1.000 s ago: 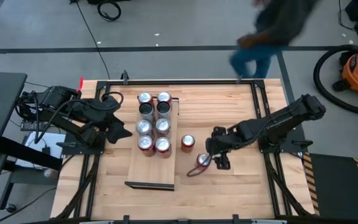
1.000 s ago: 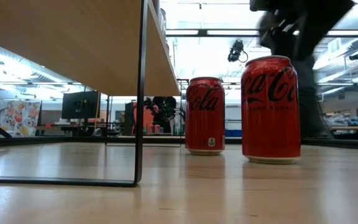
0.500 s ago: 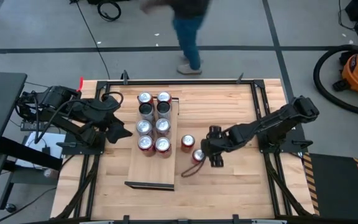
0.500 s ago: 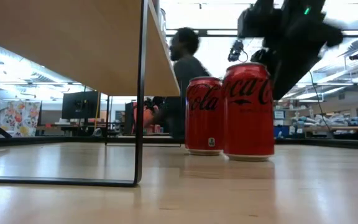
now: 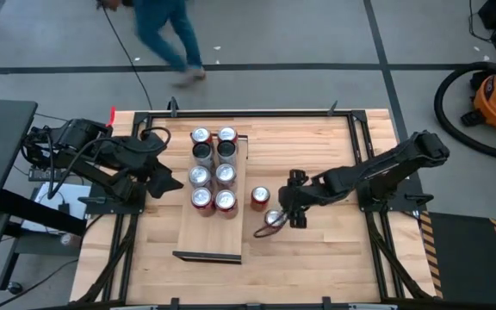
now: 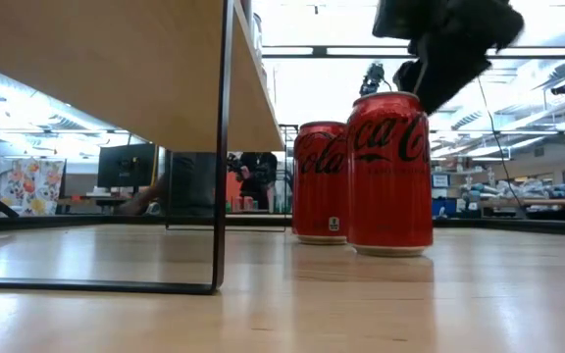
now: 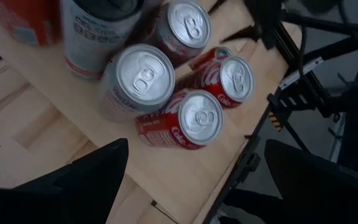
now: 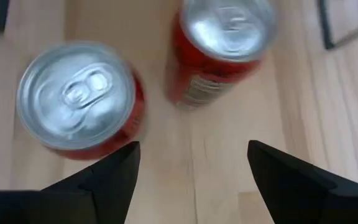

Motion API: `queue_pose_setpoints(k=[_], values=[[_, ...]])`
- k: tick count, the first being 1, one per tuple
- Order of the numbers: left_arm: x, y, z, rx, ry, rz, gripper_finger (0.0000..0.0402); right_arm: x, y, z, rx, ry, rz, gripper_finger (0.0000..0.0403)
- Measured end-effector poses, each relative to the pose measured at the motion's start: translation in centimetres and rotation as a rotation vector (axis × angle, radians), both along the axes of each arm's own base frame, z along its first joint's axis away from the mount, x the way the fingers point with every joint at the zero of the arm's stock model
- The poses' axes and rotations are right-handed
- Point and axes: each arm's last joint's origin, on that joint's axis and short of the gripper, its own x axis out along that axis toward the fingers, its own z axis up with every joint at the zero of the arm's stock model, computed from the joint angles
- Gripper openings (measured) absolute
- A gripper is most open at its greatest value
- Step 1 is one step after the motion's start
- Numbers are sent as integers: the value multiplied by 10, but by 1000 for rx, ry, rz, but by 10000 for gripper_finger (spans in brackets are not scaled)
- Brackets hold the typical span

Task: Place canned beverage on shelf
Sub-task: Put the bottom right red and black soda can on the shelf

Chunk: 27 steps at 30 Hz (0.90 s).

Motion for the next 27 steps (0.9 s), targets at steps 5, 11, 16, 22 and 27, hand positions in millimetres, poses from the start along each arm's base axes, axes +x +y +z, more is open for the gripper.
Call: queue_pose_setpoints(k=[5,11,16,22,27], values=[[0,-2,0,-34,11,-47,389,-10,12,12,113,-70,-133,306],[0,-2,0,-44,14,-58,389,-19,44,10,163,-101,-153,306],[-1,-2,0,-46,17,-82,389,-24,69,4,196,-147,-197,306],[-2,-2,-1,-32,21,-95,389,-15,89,-18,282,-118,-247,306],[-2,-2,-1,-31,23,-96,389,-4,105,-33,373,-104,-167,306]])
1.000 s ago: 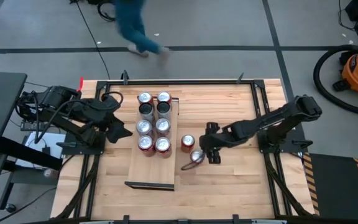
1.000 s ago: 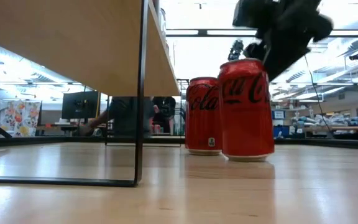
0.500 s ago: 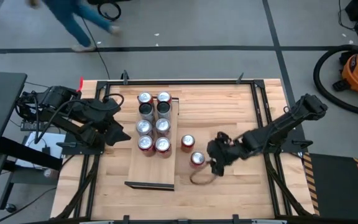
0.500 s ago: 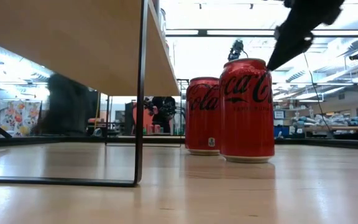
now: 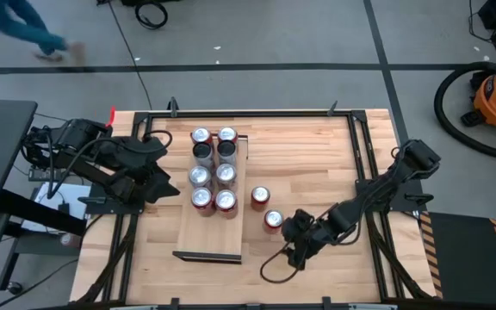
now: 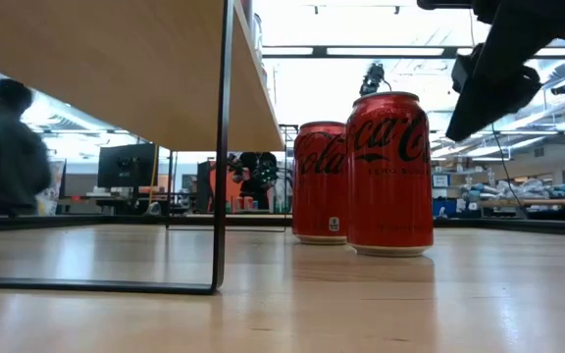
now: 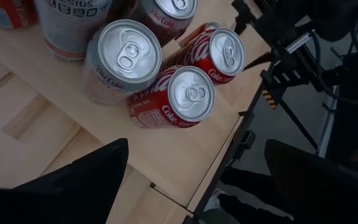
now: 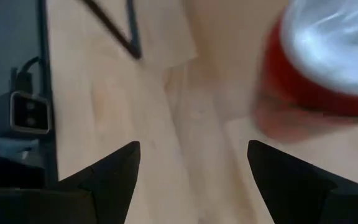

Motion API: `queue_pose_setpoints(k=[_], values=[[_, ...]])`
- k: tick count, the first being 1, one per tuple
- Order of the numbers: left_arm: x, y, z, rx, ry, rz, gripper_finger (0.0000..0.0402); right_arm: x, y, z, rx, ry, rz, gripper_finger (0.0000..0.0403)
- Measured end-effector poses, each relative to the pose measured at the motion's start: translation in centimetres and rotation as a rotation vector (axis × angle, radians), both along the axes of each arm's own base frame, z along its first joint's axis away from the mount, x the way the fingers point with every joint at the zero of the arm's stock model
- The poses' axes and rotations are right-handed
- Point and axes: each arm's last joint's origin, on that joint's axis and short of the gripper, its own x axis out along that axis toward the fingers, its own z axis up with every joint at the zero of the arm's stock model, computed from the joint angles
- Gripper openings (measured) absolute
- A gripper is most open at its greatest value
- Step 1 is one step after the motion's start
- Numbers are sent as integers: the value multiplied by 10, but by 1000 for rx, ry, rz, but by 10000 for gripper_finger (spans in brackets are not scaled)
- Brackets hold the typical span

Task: Place canned beverage on shelf
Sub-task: Put the bottom right red and black soda can on the shelf

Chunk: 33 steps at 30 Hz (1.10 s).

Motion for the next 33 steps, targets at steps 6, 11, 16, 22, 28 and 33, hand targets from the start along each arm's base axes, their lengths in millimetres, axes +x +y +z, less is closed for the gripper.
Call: queue_pose_setpoints(k=[6,11,16,22,28,33], values=[[0,0,0,0,0,0,389,8,2,-12,-15,0,7,306],[0,0,0,-1,0,1,389,7,-5,-15,-101,-19,-36,306],[0,0,0,-7,1,8,389,-2,-20,-25,-220,63,-74,306],[0,0,0,-7,1,8,389,-14,-37,-33,-362,118,-96,306],[0,0,0,-19,3,21,389,-27,-34,-27,-259,100,-34,306],[0,0,0,-18,2,21,389,-24,-16,-17,-251,-53,56,306]])
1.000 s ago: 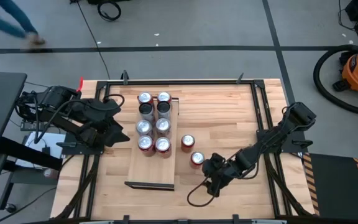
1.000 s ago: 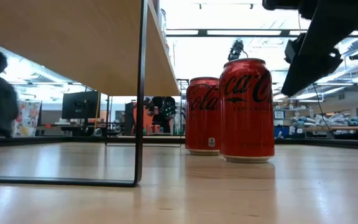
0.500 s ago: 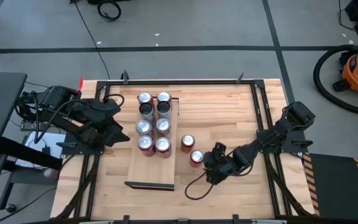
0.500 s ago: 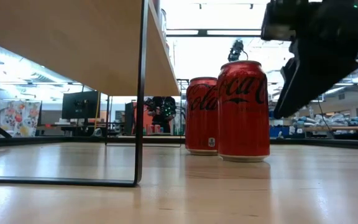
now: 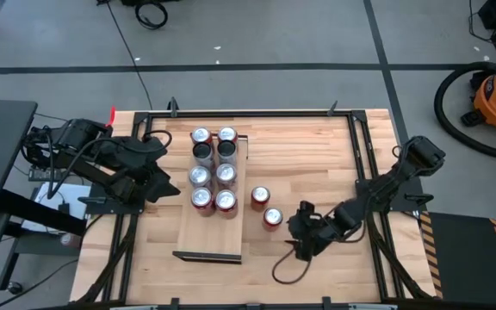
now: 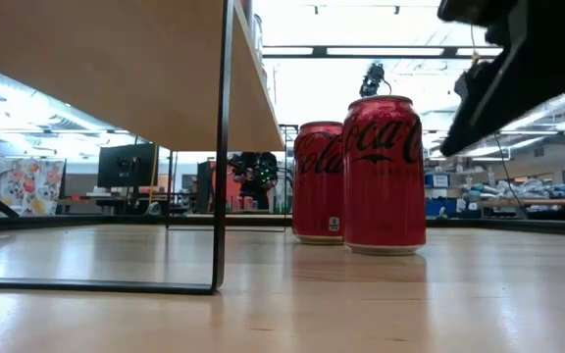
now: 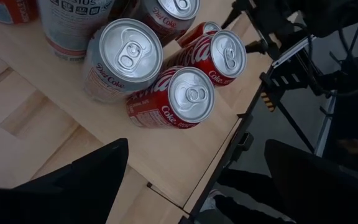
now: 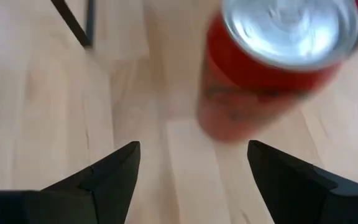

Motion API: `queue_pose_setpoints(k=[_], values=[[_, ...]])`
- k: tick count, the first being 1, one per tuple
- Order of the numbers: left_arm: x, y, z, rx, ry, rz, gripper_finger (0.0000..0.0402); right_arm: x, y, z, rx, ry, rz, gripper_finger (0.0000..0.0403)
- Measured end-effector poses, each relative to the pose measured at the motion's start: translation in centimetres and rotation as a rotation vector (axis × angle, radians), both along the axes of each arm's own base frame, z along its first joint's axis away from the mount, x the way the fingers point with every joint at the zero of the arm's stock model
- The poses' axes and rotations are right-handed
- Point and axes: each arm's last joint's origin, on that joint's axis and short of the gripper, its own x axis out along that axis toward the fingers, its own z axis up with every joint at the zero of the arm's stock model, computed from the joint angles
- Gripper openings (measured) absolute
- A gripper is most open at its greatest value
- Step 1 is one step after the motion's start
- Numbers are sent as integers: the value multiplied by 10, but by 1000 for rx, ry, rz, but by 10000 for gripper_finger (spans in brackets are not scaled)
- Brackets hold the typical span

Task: Place canned beverage on shelf
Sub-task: Put the bottom right red and black soda can on the shelf

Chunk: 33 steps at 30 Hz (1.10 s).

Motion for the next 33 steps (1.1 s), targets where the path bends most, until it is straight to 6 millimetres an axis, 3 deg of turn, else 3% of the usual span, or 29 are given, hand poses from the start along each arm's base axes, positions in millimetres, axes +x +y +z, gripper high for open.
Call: queue_pose_setpoints(k=[6,11,19,33], values=[[0,0,0,-1,-1,1,389,6,-6,-2,12,-47,-122,316],[0,0,0,-1,0,1,389,16,-12,0,108,-101,-209,353],[0,0,0,-1,0,1,389,20,-15,1,43,-190,-298,397],[0,0,0,-7,-1,8,389,46,-18,-24,24,-243,-300,388]])
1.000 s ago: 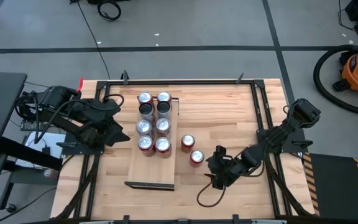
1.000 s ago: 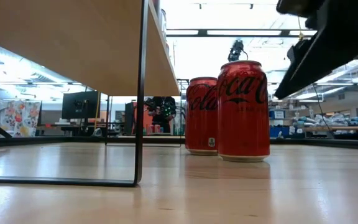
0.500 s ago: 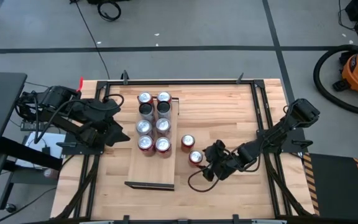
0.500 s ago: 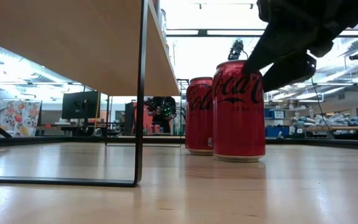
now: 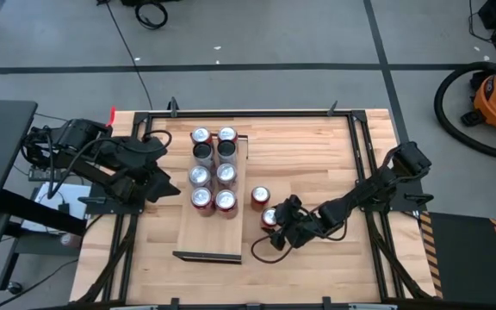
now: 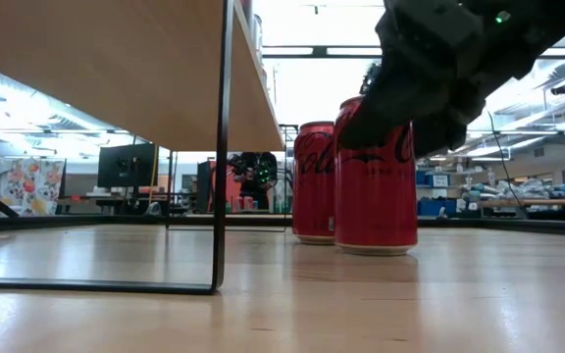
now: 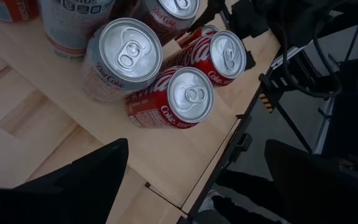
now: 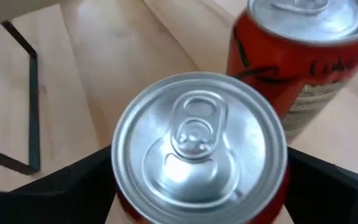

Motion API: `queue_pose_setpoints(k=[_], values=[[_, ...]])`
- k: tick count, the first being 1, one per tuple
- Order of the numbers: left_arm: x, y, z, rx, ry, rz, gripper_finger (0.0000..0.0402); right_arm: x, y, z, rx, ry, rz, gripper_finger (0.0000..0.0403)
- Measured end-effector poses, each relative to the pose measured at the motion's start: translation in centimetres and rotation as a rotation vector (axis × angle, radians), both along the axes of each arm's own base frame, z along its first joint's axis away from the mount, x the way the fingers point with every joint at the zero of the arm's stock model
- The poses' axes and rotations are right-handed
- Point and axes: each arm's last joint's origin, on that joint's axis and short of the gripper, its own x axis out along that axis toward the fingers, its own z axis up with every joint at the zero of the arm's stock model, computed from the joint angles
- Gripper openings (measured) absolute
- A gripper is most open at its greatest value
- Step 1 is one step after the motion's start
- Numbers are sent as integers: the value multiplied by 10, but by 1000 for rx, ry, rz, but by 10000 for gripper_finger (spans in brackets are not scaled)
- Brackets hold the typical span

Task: Place canned beverage on shelf
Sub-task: Put the bottom right red and black soda can on the shelf

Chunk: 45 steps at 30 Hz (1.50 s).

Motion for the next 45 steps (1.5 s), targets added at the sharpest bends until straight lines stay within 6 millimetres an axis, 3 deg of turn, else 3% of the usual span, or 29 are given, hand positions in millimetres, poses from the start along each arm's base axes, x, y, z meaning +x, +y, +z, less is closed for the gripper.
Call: queue_pose_setpoints(k=[3,9,15,24,28,32,39,45], values=[[0,0,0,0,0,0,389,0,1,1,-12,20,64,365],[0,0,0,14,-6,-27,389,3,11,7,-25,57,435,322],[0,-1,0,49,-14,-87,389,4,13,8,-76,85,675,339],[0,-1,0,32,-11,-71,389,8,2,6,-74,109,679,393],[0,-1,0,29,-10,-68,389,7,-3,12,-44,103,662,395],[0,-1,0,23,-9,-61,389,-5,-7,26,-70,143,624,398],[0,-1,0,23,-9,-62,389,-37,-21,40,-281,319,432,398],[0,-1,0,24,-9,-61,389,-47,-23,52,-167,303,393,397]])
